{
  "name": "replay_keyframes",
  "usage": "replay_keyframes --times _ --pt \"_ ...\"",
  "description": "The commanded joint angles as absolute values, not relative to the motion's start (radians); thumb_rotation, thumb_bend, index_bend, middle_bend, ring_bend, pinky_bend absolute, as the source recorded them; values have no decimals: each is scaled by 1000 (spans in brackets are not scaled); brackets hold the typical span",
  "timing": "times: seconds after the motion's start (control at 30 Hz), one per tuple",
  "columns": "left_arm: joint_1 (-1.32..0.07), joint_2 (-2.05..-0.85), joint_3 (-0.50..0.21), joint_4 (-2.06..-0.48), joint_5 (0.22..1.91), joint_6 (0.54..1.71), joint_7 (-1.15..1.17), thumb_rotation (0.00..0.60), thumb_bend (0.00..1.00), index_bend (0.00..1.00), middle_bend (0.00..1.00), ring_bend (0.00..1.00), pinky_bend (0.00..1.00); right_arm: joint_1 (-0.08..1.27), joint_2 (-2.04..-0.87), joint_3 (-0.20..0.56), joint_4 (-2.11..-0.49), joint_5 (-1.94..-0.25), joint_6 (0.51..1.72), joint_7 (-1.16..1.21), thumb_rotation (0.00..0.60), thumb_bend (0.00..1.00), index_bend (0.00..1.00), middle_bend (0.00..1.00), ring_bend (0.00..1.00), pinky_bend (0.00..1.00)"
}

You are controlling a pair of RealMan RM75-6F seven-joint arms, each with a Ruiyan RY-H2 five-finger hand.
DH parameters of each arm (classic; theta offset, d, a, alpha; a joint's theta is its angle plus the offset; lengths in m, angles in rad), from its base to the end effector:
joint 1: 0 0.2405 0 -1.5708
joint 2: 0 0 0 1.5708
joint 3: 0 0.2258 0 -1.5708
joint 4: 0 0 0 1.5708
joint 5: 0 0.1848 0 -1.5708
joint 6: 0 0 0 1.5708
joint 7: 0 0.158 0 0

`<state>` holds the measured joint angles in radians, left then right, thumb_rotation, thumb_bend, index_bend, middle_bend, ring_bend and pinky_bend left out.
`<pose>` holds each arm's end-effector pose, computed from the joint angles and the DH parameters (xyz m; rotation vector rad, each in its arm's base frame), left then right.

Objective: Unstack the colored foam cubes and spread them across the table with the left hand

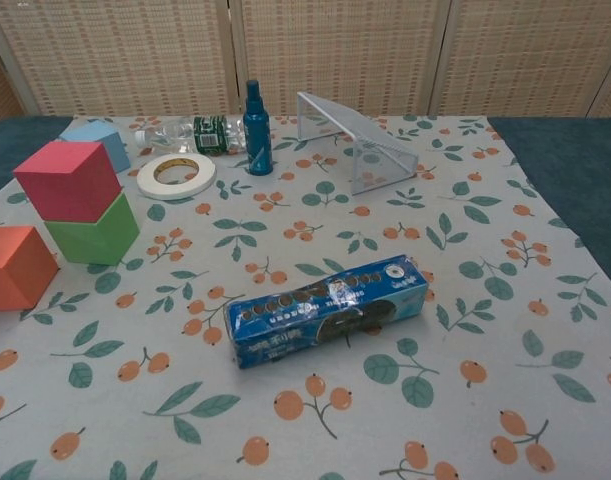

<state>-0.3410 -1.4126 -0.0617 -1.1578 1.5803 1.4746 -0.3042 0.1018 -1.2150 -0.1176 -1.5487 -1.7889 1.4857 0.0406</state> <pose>-0.2531 0.2684 0.1170 -1.5315 -0.8338 -1.2261 -0.2445 -0.1549 0.1067 1.7204 -0.9608 1.0193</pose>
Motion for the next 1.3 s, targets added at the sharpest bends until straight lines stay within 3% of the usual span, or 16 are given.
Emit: replay_keyframes --times 0.03,0.17,0.4,0.6,0.67,0.73,0.83,0.93,1.03,1.3 --pt "-364 -1391 -71 -1196 1580 1445 -272 600 410 15 70 2 184 102 -1216 -119 -1548 -1790 1485 39 600 172 0 0 0 0" --pt "-423 -1359 -78 -1247 1567 1333 -219 600 398 0 7 0 126 104 -1217 -120 -1548 -1789 1479 41 600 172 0 0 0 0" --pt "-547 -1349 -92 -1275 1514 1094 -149 600 392 0 0 0 69 101 -1216 -116 -1549 -1784 1485 36 600 172 0 0 0 0" --pt "-593 -1375 -106 -1244 1480 1022 -146 600 385 1 4 11 68 101 -1215 -111 -1547 -1776 1485 38 600 173 0 0 0 0" --pt "-601 -1385 -110 -1228 1473 1016 -144 600 373 23 44 77 78 102 -1215 -112 -1546 -1773 1480 38 600 172 0 0 0 0" --pt "-606 -1400 -116 -1207 1472 1025 -149 600 366 76 117 206 119 103 -1216 -112 -1546 -1773 1476 36 600 173 0 0 0 0" --pt "-607 -1416 -117 -1188 1488 1056 -177 600 394 281 372 448 267 102 -1216 -110 -1547 -1770 1480 35 600 172 0 0 0 0" --pt "-610 -1434 -117 -1160 1514 1097 -207 600 434 428 571 580 377 102 -1217 -108 -1546 -1767 1479 33 600 172 0 0 0 0" --pt "-616 -1470 -133 -1115 1533 1156 -221 600 460 498 653 615 435 104 -1218 -111 -1545 -1766 1470 32 600 173 0 0 0 0" --pt "-692 -1553 -129 -1144 1625 1207 -301 600 471 506 644 614 462 106 -1218 -108 -1547 -1761 1467 36 600 172 0 0 0 0"
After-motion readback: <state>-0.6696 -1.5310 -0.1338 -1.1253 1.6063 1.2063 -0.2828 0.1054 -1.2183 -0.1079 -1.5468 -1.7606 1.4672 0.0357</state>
